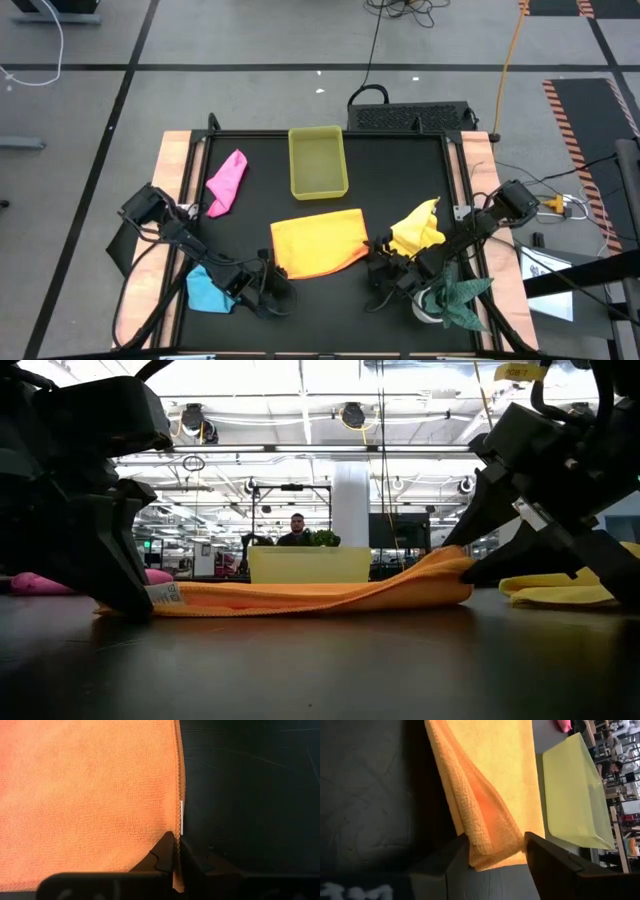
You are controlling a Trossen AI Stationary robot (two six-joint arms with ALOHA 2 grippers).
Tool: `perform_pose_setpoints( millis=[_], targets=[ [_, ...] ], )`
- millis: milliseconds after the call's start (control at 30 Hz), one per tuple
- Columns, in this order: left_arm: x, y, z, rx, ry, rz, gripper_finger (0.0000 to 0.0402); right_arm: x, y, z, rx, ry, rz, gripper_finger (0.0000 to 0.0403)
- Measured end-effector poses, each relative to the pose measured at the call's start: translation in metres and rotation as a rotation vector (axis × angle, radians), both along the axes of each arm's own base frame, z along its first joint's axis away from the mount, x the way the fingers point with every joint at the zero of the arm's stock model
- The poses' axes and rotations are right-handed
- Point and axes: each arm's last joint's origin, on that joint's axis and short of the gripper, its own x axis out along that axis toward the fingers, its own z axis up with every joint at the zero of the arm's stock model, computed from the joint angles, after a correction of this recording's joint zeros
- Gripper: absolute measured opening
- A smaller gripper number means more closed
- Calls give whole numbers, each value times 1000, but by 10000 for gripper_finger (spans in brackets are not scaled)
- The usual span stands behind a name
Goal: Fold microfiber towels
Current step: Fold the orange towel
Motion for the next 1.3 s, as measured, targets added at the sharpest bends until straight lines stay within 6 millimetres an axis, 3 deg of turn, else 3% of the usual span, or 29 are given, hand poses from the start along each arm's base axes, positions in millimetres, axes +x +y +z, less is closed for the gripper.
perform_pose_setpoints(
  millis=[267,500,733,933,1300],
  targets=[
    [0,0,0,-3,-1,4,5,-3,7,0,45,-19,8,167],
    [0,0,0,-11,-4,15,26,-9,16,0,72,-37,24,166],
    [0,0,0,-12,-4,16,5,-10,17,0,99,-55,10,166],
    [0,0,0,-15,-5,20,27,-10,17,1,114,-77,-13,166],
    [0,0,0,-16,-5,22,30,-9,15,3,54,-171,-83,166]
  ],
)
